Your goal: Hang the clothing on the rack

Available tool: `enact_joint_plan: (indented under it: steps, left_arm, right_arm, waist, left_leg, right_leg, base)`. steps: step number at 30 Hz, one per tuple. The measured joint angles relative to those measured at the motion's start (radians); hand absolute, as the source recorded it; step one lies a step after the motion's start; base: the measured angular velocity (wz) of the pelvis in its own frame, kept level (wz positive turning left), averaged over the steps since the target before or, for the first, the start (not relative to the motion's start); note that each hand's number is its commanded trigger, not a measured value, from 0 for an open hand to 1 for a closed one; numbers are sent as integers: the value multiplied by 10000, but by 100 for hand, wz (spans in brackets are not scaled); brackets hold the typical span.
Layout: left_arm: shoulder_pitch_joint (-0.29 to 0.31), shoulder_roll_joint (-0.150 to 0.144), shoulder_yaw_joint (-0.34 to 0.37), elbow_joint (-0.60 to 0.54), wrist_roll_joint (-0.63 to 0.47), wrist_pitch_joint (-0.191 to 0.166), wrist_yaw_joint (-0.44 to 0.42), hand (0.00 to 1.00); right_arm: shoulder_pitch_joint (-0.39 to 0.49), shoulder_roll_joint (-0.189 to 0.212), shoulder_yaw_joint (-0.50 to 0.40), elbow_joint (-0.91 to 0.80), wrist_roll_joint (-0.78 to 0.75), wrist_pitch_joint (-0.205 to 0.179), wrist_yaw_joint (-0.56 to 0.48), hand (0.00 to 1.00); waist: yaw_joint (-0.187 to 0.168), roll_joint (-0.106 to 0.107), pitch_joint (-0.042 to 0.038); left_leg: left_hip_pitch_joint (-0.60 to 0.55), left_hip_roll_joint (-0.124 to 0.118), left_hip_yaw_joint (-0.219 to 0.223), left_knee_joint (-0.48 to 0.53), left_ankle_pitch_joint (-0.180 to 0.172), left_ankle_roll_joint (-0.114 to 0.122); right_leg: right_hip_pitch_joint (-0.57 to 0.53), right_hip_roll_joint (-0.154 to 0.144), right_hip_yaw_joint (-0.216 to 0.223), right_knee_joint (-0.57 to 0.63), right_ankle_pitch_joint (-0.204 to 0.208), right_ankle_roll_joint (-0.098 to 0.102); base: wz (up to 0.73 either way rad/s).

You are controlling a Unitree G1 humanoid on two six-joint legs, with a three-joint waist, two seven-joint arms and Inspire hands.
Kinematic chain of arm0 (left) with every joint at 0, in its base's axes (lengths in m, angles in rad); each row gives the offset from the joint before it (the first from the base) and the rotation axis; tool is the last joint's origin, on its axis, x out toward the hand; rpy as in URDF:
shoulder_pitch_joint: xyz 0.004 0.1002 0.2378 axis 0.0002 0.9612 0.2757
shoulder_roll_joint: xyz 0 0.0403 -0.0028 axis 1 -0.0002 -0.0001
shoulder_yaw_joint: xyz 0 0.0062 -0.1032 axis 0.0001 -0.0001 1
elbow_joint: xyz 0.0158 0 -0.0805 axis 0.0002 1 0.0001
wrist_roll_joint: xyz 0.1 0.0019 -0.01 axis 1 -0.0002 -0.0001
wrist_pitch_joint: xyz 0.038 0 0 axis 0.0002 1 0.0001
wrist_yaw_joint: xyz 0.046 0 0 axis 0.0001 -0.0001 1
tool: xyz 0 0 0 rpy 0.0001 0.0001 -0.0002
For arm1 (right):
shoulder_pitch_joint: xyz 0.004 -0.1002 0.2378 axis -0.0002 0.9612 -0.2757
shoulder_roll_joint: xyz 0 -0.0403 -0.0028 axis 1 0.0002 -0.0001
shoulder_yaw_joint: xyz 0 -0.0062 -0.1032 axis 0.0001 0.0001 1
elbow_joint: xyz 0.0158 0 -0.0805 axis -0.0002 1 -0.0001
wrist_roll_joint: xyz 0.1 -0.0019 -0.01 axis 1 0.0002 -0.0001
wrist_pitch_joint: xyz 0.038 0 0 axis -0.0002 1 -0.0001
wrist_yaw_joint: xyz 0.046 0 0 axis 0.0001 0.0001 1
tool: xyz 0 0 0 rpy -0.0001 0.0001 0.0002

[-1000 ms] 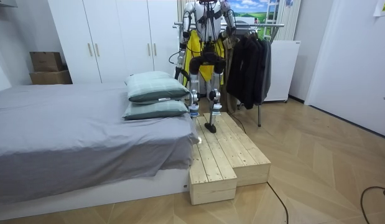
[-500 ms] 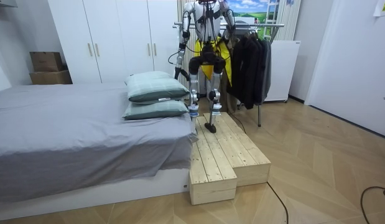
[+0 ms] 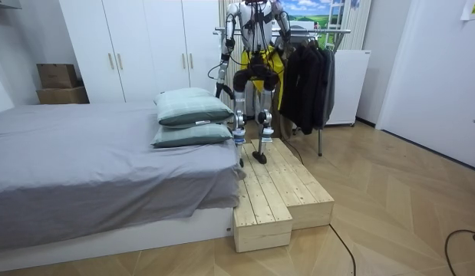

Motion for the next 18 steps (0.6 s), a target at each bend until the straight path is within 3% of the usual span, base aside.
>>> enact_joint_plan:
  steps: [5, 11, 18]
  left_arm:
    - [-29, 2, 0, 6, 2, -12, -48, 0]
    - [-22, -15, -9, 14, -144, -18, -262, 0]
    - [-55, -7, -196, 13, -404, -17, -245, 0]
  right_arm:
    - [0, 1, -9, 192, -40, -7, -193, 0]
    - [0, 15, -22, 376, -282, -100, -397, 0]
    - [0, 58, 138, 433, -814, -49, -556, 0]
  waist:
    - [7, 19, -15]
    - [22, 142, -101]
    - [40, 229, -58]
  left_leg:
    - [-13, -15, -20, 28, 0, 0]
    - [-9, -24, -51, 24, 0, 0]
    - [20, 13, -4, -29, 0, 0]
  right_leg:
    - [1, -17, -10, -72, 10, -15]
    - [24, -25, -5, -83, 42, -61]
    - [16, 17, 62, -60, 44, -65]
  base:
    - [0]
    - [0]
    - [-1]
